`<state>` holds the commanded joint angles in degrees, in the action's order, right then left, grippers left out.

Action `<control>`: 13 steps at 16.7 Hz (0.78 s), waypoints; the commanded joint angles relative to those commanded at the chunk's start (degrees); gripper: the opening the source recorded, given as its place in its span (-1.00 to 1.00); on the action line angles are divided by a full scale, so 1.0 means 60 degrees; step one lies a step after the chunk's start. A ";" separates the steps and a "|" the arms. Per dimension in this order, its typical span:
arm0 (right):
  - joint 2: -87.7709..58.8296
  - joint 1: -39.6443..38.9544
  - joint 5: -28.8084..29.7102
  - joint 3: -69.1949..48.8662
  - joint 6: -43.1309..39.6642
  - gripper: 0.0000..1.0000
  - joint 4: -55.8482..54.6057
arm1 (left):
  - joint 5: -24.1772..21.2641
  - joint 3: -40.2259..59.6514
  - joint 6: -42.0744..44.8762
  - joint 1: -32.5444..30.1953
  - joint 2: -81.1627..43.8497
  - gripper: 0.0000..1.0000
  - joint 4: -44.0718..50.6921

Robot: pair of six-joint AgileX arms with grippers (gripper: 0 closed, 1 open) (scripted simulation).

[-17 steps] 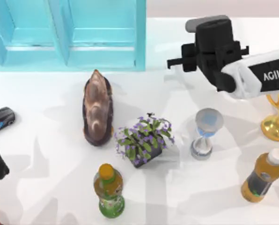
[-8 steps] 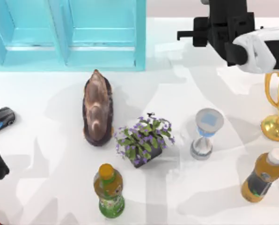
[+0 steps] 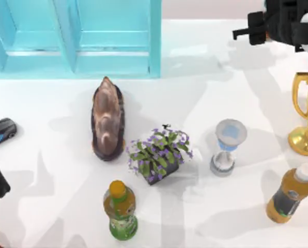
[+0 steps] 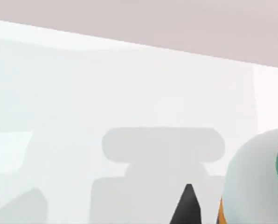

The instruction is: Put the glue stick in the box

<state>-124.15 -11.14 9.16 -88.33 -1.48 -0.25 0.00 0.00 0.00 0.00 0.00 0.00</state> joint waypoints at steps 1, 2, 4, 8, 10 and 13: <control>0.0030 0.0512 -0.0608 -0.0219 -0.0682 -1.00 0.0525 | 0.0000 0.0000 0.0000 0.0000 0.0000 1.00 0.0000; 0.0071 0.1070 -0.1289 -0.0437 -0.1459 -1.00 0.1111 | 0.0000 0.0000 0.0000 0.0000 0.0000 1.00 0.0000; 0.0184 0.2301 -0.2827 -0.0843 -0.3305 -1.00 0.2434 | 0.0000 0.0000 0.0000 0.0000 0.0000 1.00 0.0000; 0.0413 0.4961 -0.6068 -0.1295 -0.7998 -1.00 0.5448 | 0.0000 0.0000 0.0000 0.0000 0.0000 1.00 0.0000; 0.0429 0.6267 -0.7539 -0.1275 -1.0609 -1.00 0.7045 | 0.0000 0.0000 0.0000 0.0000 0.0000 1.00 0.0000; 0.0289 0.8092 -0.9445 -0.0931 -1.4444 -1.00 0.9445 | 0.0000 0.0000 0.0000 0.0000 0.0000 1.00 0.0000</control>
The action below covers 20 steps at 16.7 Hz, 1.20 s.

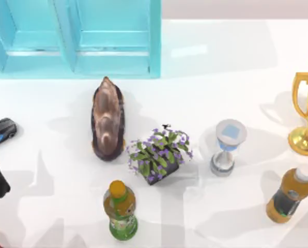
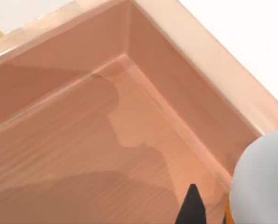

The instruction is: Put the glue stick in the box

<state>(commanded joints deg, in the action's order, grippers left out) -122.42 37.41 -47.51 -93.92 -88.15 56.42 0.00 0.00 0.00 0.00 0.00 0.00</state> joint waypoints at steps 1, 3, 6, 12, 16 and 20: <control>-0.0069 0.0555 -0.0552 0.0190 -0.1172 -1.00 0.0765 | 0.0000 0.0000 0.0000 0.0000 0.0000 1.00 0.0000; -0.0202 0.1561 -0.1518 0.0644 -0.3247 -1.00 0.2189 | 0.0000 0.0000 0.0000 0.0000 0.0000 1.00 0.0000; -0.0329 0.2745 -0.2563 0.1388 -0.5656 -1.00 0.3943 | 0.0000 0.0000 0.0000 0.0000 0.0000 1.00 0.0000; -0.0302 0.3793 -0.3354 0.2309 -0.7861 -1.00 0.5669 | 0.0000 0.0000 0.0000 0.0000 0.0000 1.00 0.0000; -0.0300 0.3804 -0.3364 0.2319 -0.7886 -1.00 0.5689 | 0.0000 0.0000 0.0000 0.0000 0.0000 1.00 0.0000; -0.0215 0.3598 -0.3371 0.2463 -0.7528 -1.00 0.5310 | 0.0000 0.0000 0.0000 0.0000 0.0000 1.00 0.0000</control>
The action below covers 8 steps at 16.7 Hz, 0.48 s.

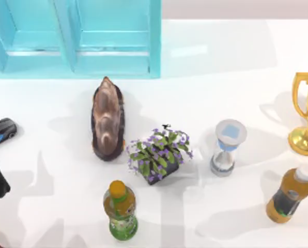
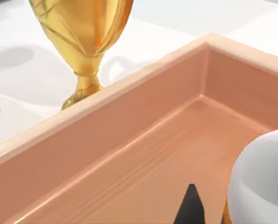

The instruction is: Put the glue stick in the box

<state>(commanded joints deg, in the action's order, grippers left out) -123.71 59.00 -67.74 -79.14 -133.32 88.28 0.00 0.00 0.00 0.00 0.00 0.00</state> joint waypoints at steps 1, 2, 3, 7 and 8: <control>0.0063 -0.0108 -0.0051 0.0121 0.0248 -1.00 -0.0320 | 0.0000 0.0000 0.0000 0.0000 0.0000 1.00 0.0000; 0.0131 -0.0219 -0.0116 0.0243 0.0525 -1.00 -0.0699 | 0.0000 0.0000 0.0000 0.0000 0.0000 1.00 0.0000; 0.0203 -0.0330 -0.0176 0.0358 0.0805 -1.00 -0.1082 | 0.0000 0.0000 0.0000 0.0000 0.0000 1.00 0.0000; 0.0422 -0.0728 -0.0404 0.0829 0.1853 -1.00 -0.2544 | 0.0000 0.0000 0.0000 0.0000 0.0000 1.00 0.0000; 0.0445 -0.0818 -0.0484 0.0977 0.2139 -1.00 -0.2946 | 0.0000 0.0000 0.0000 0.0000 0.0000 1.00 0.0000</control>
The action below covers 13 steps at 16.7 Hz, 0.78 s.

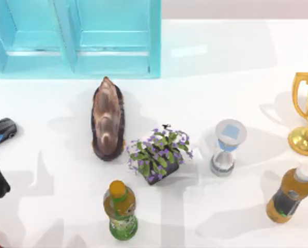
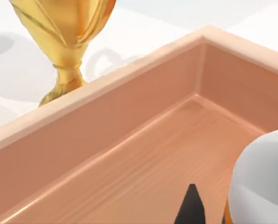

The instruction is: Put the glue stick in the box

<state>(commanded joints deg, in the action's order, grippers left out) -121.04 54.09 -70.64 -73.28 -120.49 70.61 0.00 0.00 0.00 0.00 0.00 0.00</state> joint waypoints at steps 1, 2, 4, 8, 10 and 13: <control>0.0020 -0.0099 -0.0078 0.0156 0.0306 -1.00 -0.0394 | 0.0000 0.0000 0.0000 0.0000 0.0000 1.00 0.0000; 0.0045 -0.0205 -0.0143 0.0308 0.0622 -1.00 -0.0762 | 0.0000 0.0000 0.0000 0.0000 0.0000 1.00 0.0000; 0.0105 -0.0409 -0.0255 0.0581 0.1225 -1.00 -0.1405 | 0.0000 0.0000 0.0000 0.0000 0.0000 1.00 0.0000; 0.0146 -0.0561 -0.0394 0.0791 0.1633 -1.00 -0.1811 | 0.0000 0.0000 0.0000 0.0000 0.0000 1.00 0.0000; 0.0146 -0.0561 -0.0394 0.0791 0.1633 -1.00 -0.1811 | 0.0000 0.0000 0.0000 0.0000 0.0000 1.00 0.0000; 0.0146 -0.0561 -0.0394 0.0791 0.1633 -0.55 -0.1811 | 0.0000 0.0000 0.0000 0.0000 0.0000 1.00 0.0000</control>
<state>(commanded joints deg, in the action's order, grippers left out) -120.17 50.72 -73.01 -68.53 -110.69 59.74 0.00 0.00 0.00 0.00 0.00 0.00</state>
